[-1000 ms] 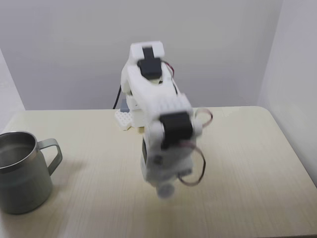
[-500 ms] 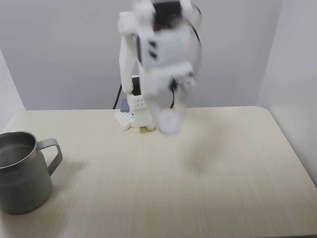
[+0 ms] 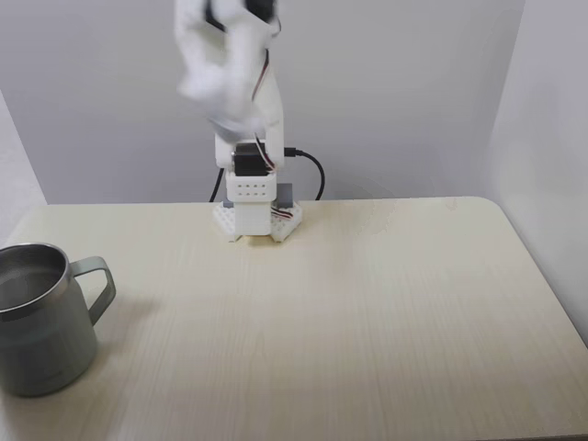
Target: Grasp a dressing and put it in the cup.
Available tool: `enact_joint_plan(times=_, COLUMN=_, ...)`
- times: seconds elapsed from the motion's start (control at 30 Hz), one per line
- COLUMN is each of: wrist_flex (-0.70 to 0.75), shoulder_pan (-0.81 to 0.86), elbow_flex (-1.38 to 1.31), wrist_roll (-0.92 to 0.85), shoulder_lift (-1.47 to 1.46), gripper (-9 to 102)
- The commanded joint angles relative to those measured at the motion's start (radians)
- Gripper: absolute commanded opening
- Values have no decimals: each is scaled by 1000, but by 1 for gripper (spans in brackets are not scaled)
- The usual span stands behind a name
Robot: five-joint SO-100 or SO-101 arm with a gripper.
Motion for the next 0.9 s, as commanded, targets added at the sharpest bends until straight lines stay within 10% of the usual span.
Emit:
enact_joint_plan(times=0.0, wrist_flex=-123, shoulder_pan=166, elbow_flex=28, wrist_roll=138, shoulder_lift=6, gripper=0)
enact_joint_plan(times=0.3, wrist_flex=-330, shoulder_pan=497, elbow_flex=0, wrist_roll=443, shoulder_lift=189, gripper=0)
enact_joint_plan(times=0.87, wrist_flex=-719, shoulder_pan=660, elbow_flex=-555, wrist_roll=321, shoulder_lift=291, gripper=0)
